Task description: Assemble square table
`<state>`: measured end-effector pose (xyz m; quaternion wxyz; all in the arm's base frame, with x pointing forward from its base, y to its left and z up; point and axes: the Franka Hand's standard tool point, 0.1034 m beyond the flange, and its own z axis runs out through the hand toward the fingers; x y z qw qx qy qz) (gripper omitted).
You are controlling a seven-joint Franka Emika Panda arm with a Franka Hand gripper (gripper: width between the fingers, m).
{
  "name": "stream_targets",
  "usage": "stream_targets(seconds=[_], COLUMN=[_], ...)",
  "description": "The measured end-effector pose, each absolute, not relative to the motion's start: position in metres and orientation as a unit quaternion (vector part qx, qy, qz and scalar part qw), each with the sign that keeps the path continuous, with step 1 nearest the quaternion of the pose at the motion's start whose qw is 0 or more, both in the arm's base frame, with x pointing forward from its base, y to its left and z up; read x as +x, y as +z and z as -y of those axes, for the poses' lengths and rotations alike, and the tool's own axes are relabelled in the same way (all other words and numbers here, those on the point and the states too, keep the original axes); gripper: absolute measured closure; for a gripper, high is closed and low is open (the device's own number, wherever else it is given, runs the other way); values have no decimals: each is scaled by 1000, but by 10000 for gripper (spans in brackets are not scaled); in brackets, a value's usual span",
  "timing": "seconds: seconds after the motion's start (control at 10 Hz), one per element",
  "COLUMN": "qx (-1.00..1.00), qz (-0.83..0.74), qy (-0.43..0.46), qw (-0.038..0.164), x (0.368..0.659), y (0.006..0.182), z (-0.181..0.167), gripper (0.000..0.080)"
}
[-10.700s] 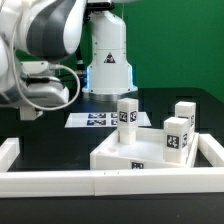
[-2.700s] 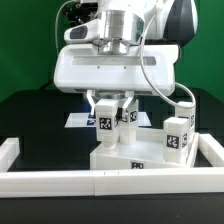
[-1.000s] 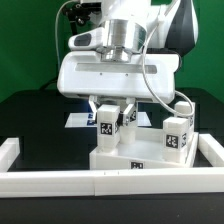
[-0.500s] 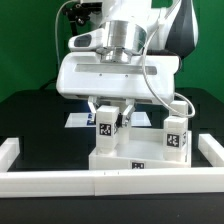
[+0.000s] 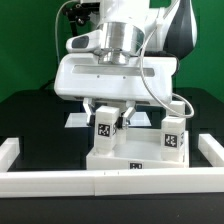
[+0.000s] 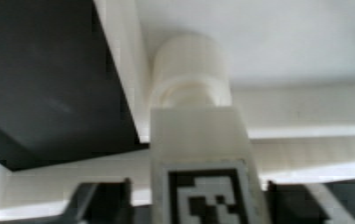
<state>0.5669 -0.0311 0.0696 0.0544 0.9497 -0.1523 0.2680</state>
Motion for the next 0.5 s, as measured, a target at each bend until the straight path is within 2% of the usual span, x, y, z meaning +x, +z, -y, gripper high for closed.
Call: stream_targets(seconds=[0.1,0.2,0.3,0.5], qx=[950,950,950,950], qz=[152,152,152,152], qy=[268,268,268,268], qw=[55,55,55,55], x=[567,567,567,567], y=[69,69,69,69], z=[31,31,31,31], gripper=[243,243,166,155])
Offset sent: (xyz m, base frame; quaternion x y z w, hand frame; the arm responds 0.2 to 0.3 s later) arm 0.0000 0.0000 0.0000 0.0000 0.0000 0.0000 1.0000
